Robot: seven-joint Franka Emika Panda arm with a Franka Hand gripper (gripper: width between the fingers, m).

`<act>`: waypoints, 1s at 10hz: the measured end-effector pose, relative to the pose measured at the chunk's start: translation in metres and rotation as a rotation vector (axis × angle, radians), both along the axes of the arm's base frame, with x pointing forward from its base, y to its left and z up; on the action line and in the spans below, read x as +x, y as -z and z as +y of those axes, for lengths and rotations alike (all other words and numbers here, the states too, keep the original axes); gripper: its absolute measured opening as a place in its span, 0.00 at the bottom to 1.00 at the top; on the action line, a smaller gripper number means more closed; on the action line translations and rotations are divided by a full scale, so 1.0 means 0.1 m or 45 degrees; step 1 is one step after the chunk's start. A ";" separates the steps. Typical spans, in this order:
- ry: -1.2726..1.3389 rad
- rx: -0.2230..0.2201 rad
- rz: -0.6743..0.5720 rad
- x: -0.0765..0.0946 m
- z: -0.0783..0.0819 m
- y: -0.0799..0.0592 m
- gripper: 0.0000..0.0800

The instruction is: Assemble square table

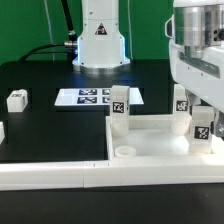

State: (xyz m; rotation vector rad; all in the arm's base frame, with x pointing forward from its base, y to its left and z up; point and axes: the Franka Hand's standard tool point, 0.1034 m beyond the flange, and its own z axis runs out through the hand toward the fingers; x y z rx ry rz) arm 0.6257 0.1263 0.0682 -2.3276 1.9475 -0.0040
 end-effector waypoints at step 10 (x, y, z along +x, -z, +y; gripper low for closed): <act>-0.803 -0.147 -0.078 0.02 -0.11 0.03 0.45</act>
Offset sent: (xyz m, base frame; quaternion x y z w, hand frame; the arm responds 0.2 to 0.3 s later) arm 0.0067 0.0024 0.0008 -0.0289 0.0231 -0.3688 0.9288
